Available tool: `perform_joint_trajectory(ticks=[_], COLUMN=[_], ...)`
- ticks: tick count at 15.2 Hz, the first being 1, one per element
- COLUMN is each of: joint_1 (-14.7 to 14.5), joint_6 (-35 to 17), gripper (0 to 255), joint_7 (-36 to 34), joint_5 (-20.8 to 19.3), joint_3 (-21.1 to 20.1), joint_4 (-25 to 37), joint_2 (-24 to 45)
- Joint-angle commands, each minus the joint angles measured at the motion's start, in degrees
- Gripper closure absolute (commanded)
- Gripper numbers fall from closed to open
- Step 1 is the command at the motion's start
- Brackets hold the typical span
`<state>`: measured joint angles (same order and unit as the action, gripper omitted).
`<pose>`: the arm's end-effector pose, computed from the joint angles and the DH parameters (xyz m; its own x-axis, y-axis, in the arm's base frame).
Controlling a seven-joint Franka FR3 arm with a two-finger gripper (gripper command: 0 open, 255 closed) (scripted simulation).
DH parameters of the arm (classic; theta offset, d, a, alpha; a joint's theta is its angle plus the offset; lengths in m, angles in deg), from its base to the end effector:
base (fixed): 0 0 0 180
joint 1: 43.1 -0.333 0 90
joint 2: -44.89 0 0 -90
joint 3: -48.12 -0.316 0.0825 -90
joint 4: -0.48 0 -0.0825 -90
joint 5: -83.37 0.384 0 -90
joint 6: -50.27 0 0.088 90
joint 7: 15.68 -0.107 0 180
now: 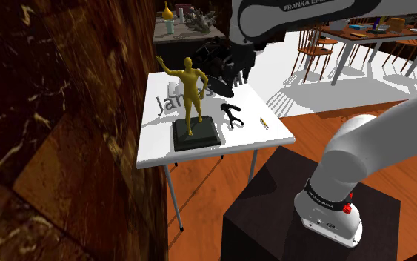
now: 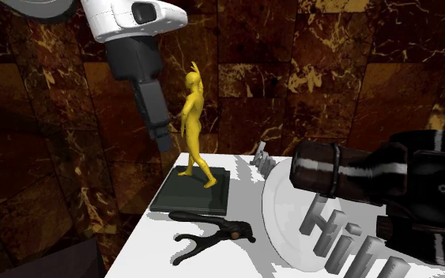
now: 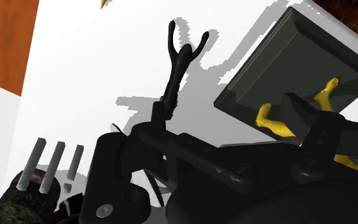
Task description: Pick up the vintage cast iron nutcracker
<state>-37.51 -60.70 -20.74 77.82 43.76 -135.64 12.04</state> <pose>0.3923 -0.0112 0.5410 0.9867 -0.0807 0.1409 -0.0984 -0.9875 0.1231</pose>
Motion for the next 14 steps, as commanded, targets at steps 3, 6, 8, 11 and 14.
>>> perform_joint_trajectory(ticks=[3, 6, 8, 11, 14], joint_1=[2.62, 4.72, 6.10, 7.05, 7.19], joint_6=[-5.68, -9.71, -12.18, -14.55, -16.93], gripper=[0, 0, 0, 0, 0], joint_7=[-6.14, -10.78, -14.00, -16.49, -17.21], joint_5=[-2.14, -4.22, -5.81, -7.16, -7.70], joint_3=[-1.27, -1.91, -2.21, -2.36, -2.43], joint_4=[-1.22, -1.40, -1.20, -1.40, -2.75], joint_2=[5.95, 11.07, 14.64, 17.48, 18.58])
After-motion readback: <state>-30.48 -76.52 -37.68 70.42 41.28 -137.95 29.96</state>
